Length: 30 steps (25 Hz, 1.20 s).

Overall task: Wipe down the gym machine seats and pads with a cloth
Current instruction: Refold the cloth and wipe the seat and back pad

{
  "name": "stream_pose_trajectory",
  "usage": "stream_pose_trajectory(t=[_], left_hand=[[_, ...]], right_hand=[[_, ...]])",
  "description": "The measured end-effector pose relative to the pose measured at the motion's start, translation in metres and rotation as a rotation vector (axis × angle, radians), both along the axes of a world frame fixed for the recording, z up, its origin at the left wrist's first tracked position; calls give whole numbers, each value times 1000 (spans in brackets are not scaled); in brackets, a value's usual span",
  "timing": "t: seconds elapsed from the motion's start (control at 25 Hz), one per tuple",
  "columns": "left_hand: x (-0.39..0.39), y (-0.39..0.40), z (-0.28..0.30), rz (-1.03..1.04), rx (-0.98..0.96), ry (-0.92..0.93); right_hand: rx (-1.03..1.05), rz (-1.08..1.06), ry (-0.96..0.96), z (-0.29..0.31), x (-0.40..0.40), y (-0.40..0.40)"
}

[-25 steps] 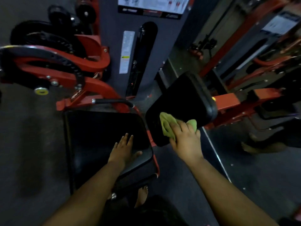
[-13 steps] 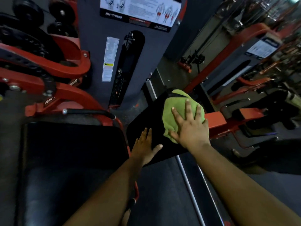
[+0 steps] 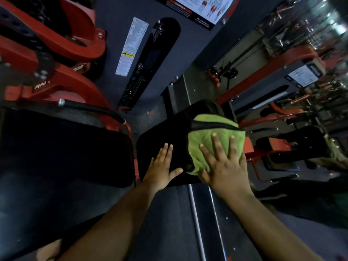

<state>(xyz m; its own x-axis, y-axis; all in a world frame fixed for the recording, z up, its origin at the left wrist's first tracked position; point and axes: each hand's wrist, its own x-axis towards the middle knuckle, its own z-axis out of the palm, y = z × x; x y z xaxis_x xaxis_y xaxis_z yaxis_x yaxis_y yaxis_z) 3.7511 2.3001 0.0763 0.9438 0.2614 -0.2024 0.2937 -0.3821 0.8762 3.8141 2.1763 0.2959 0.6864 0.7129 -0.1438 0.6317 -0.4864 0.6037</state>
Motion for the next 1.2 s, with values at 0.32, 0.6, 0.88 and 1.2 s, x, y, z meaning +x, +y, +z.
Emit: stream_pose_trajectory(t=[0.32,0.6,0.88,1.2], left_hand=[[-9,-4,-46,94,-146,-24],[-14,-2,-38,47,-195,50],[-24,-8,-69,92,-192,69],[-39,-26,-117,150,-175,73]], right_hand=[[-300,-54,-106,-16,73,143],[-457,126,-51,-13,7,58],[-540,205,-67,-39,20,79],[-630,182,-78,-93,34,135]])
